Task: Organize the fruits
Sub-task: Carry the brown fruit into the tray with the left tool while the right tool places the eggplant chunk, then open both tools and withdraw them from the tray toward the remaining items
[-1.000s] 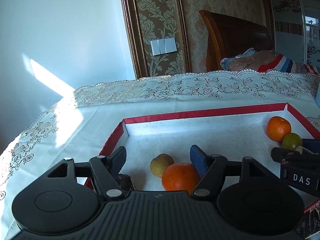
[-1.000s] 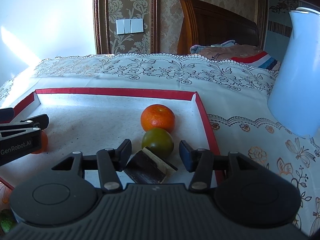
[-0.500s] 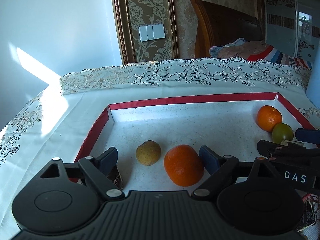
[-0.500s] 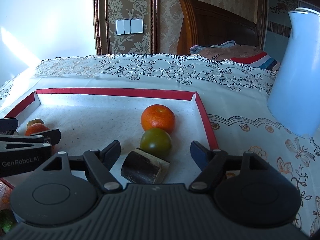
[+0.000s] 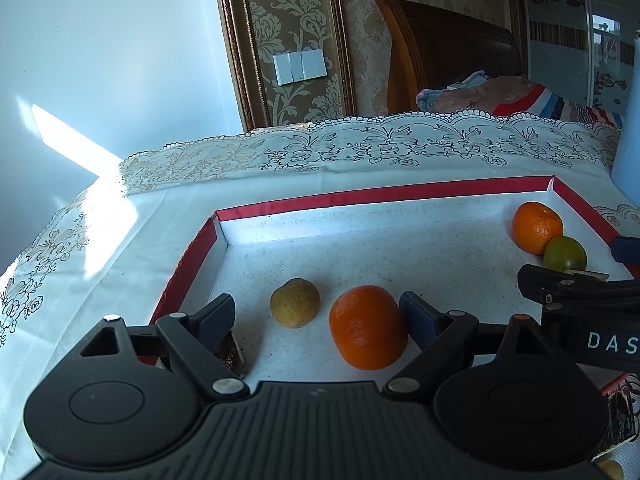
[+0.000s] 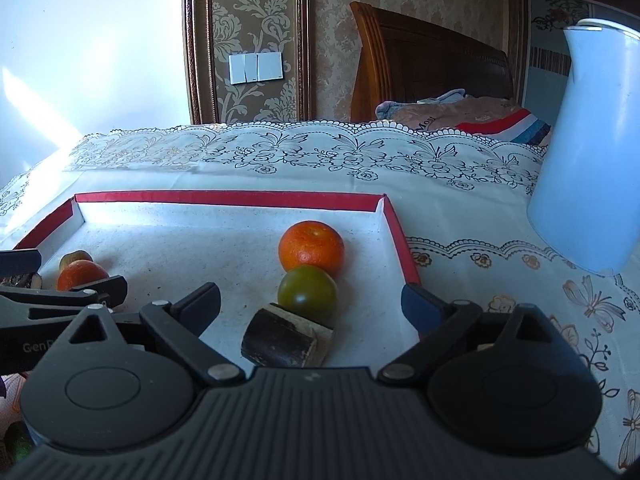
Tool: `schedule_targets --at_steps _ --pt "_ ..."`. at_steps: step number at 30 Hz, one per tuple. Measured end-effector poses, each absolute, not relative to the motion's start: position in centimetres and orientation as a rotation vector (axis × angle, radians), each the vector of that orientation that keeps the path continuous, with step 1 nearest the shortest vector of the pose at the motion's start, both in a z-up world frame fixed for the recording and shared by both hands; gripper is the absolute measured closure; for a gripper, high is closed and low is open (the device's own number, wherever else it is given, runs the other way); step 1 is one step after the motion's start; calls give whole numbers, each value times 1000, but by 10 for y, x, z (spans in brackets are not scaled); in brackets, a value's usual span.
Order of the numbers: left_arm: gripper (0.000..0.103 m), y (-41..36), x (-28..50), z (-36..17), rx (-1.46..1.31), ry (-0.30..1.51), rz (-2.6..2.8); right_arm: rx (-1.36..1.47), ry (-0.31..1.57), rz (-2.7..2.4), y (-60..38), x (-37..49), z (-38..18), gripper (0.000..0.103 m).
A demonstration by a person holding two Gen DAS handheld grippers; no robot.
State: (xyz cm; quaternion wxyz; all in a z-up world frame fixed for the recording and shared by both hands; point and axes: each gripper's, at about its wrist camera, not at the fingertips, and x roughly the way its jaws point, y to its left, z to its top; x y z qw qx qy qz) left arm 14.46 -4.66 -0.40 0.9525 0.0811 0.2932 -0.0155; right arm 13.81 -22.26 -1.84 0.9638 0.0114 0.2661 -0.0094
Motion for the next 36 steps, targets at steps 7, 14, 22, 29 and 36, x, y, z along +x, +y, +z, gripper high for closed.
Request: schedule_targets --at_steps 7,14,22,29,36 --pt "13 -48 139 -4 179 582 -28 18 537 -16 -223 134 -19 6" --pt "13 -47 135 -3 179 575 -24 7 528 -10 -221 130 -18 6" --pt "13 -41 132 -1 153 579 -22 36 514 7 -226 122 -15 5" --pt "13 -36 126 0 127 580 -21 50 500 18 -228 115 -12 4" --pt "13 -30 115 3 105 572 -9 52 470 12 -229 100 -7 0"
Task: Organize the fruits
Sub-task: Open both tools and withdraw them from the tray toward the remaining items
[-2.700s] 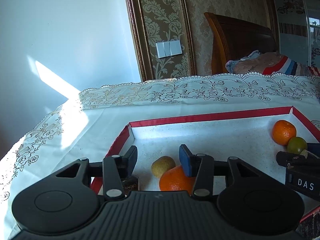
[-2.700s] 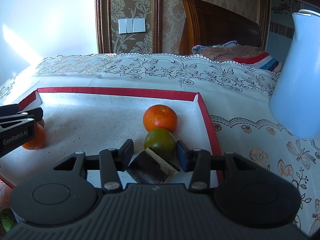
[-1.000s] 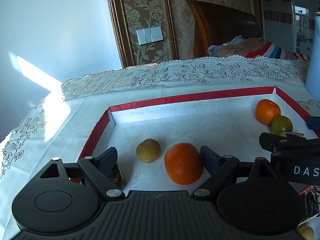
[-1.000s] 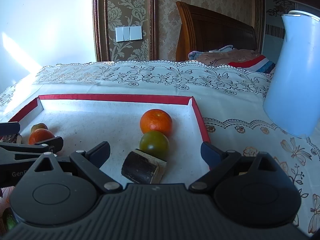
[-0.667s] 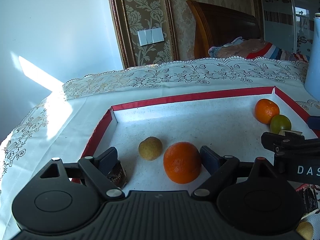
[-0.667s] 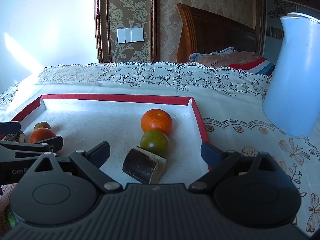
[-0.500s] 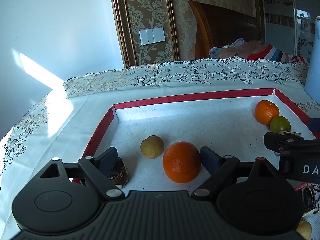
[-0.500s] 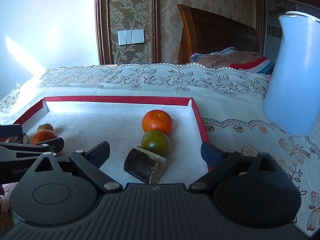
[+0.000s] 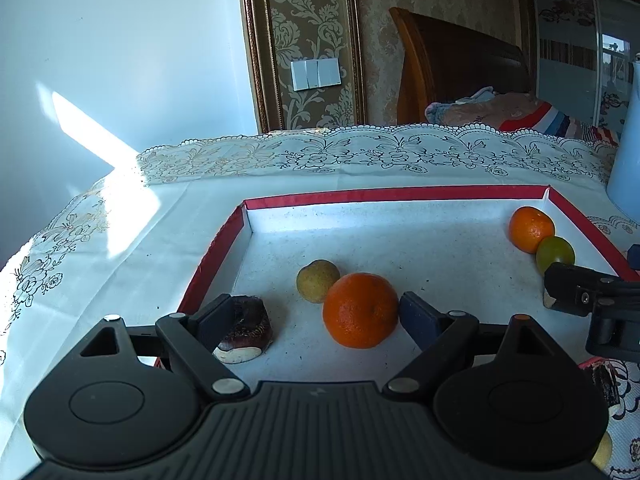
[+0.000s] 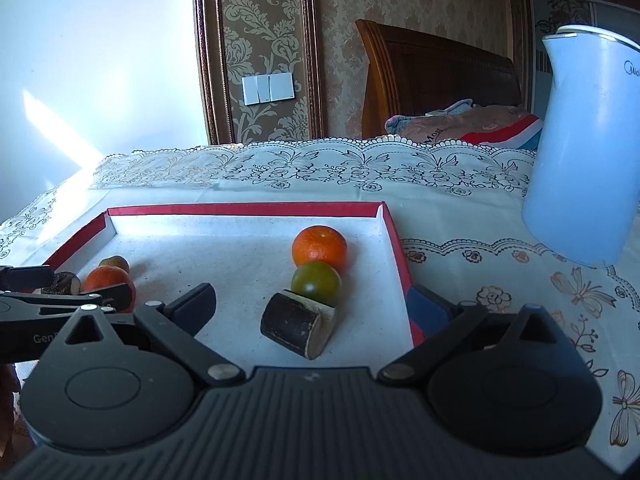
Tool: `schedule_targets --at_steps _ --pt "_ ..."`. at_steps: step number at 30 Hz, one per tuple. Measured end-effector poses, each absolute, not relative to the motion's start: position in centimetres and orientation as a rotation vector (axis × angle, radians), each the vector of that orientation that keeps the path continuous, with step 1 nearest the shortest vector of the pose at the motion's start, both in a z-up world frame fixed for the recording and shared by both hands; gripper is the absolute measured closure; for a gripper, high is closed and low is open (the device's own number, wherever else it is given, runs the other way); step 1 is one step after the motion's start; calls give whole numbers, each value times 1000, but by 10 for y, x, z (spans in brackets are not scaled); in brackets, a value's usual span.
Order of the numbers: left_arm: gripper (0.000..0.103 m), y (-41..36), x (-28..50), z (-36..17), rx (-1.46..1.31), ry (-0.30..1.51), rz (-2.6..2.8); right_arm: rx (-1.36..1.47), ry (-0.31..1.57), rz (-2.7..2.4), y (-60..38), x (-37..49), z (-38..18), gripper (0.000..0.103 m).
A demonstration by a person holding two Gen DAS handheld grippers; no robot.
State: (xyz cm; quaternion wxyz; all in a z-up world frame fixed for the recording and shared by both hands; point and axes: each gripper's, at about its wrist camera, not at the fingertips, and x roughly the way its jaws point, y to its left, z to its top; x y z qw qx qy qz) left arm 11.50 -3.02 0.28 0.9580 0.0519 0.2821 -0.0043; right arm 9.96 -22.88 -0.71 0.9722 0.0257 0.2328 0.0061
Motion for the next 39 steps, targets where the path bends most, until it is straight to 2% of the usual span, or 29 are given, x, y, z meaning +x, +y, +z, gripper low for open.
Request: schedule_targets --at_steps 39 --pt "14 -6 72 6 27 549 -3 120 464 21 -248 42 -14 0"
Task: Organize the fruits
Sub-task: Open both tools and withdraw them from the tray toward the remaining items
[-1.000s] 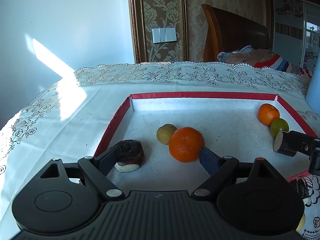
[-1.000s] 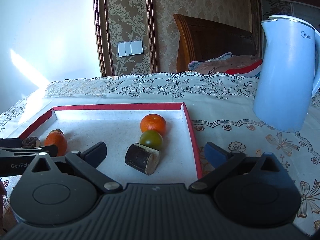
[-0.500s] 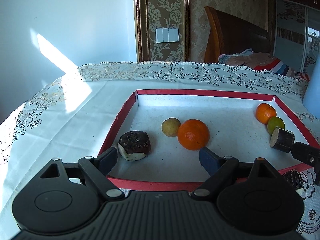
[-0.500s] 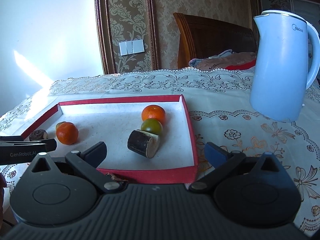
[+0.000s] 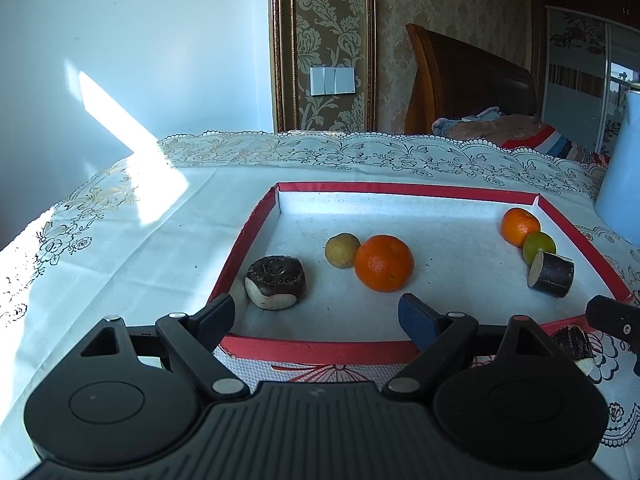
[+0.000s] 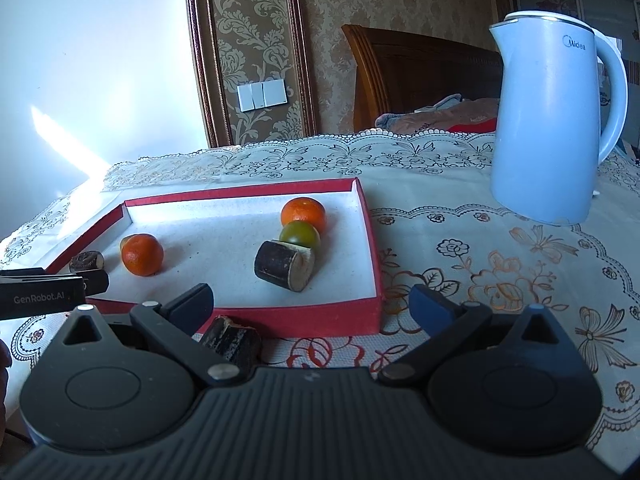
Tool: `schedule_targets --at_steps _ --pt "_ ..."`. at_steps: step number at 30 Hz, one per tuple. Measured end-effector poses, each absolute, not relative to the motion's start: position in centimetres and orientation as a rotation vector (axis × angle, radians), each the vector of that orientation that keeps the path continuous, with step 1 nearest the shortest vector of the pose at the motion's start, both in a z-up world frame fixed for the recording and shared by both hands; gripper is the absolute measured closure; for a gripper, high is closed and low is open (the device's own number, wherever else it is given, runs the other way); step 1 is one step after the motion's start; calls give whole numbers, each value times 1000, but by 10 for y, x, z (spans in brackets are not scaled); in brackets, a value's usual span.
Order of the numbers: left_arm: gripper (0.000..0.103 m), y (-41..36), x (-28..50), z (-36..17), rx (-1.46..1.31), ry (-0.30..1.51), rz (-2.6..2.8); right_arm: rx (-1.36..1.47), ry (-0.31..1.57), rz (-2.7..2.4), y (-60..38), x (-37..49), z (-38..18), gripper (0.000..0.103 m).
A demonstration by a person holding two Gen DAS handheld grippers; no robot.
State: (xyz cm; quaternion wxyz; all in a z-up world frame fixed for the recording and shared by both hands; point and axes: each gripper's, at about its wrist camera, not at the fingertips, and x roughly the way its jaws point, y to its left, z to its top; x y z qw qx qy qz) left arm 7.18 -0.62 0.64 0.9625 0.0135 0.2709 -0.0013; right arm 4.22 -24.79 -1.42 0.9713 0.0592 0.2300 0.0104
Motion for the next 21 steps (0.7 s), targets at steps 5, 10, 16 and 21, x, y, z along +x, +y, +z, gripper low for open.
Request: schedule_targets --at_steps 5,10,16,21 --pt "14 -10 67 7 45 538 -19 122 477 18 -248 43 -16 0" --pt "14 -9 66 7 39 540 -18 110 472 19 -246 42 -16 0" --pt "14 -10 57 8 43 520 -17 107 466 16 -245 42 -15 0" --pt "14 -6 52 10 7 524 -39 109 464 11 -246 41 -15 0"
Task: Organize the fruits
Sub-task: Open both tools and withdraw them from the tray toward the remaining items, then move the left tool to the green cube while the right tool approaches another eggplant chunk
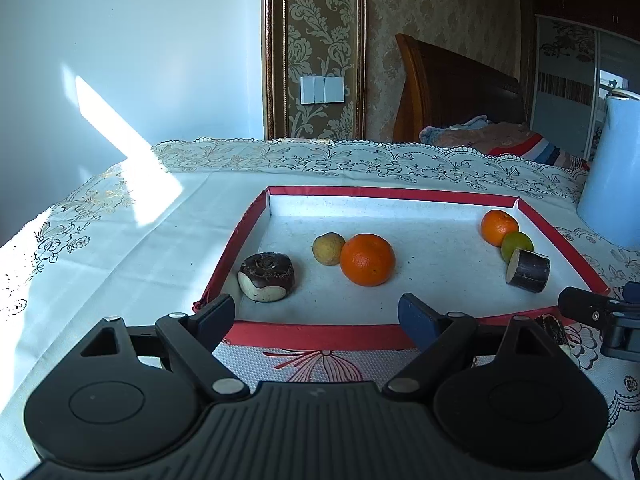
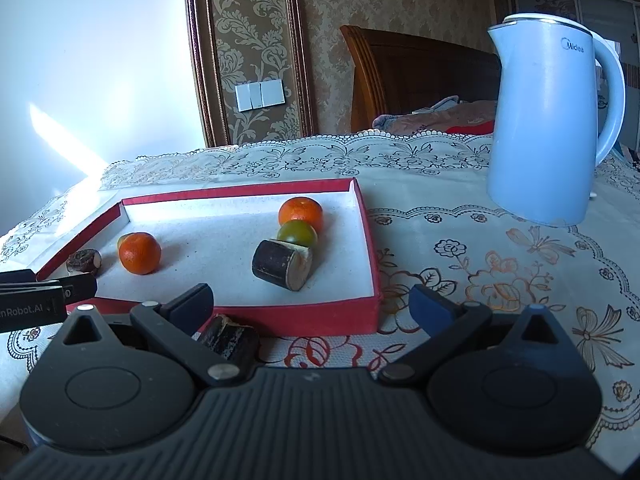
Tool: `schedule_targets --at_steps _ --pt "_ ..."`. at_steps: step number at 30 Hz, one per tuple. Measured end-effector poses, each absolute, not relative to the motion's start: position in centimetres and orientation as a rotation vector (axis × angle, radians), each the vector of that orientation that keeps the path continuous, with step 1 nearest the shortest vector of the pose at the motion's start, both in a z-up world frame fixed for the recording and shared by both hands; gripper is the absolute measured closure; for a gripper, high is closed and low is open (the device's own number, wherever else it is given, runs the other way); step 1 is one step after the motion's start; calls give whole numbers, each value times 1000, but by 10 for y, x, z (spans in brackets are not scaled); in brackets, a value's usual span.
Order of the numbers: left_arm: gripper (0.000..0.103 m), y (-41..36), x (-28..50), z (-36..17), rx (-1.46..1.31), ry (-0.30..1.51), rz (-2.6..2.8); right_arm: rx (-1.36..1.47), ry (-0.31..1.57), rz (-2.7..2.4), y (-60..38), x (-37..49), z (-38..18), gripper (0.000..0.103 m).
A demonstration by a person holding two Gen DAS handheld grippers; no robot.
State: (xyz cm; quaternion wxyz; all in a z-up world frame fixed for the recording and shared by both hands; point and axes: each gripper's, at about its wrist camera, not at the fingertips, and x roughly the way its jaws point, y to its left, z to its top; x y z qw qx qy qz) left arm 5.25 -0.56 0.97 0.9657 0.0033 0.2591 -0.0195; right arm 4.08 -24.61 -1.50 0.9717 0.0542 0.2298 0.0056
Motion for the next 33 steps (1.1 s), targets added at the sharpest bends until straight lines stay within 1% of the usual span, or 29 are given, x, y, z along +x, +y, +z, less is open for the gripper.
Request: schedule_targets --at_steps 11,21,25,33 --pt "14 11 38 13 -115 524 -158 128 474 9 -250 41 -15 0" --pt "13 -29 41 -5 112 604 -178 149 479 -2 -253 42 -16 0" --pt "13 -34 48 -12 133 654 -183 138 484 3 -251 42 -16 0" --pt "13 -24 50 -14 83 683 -175 147 518 40 -250 44 -17 0"
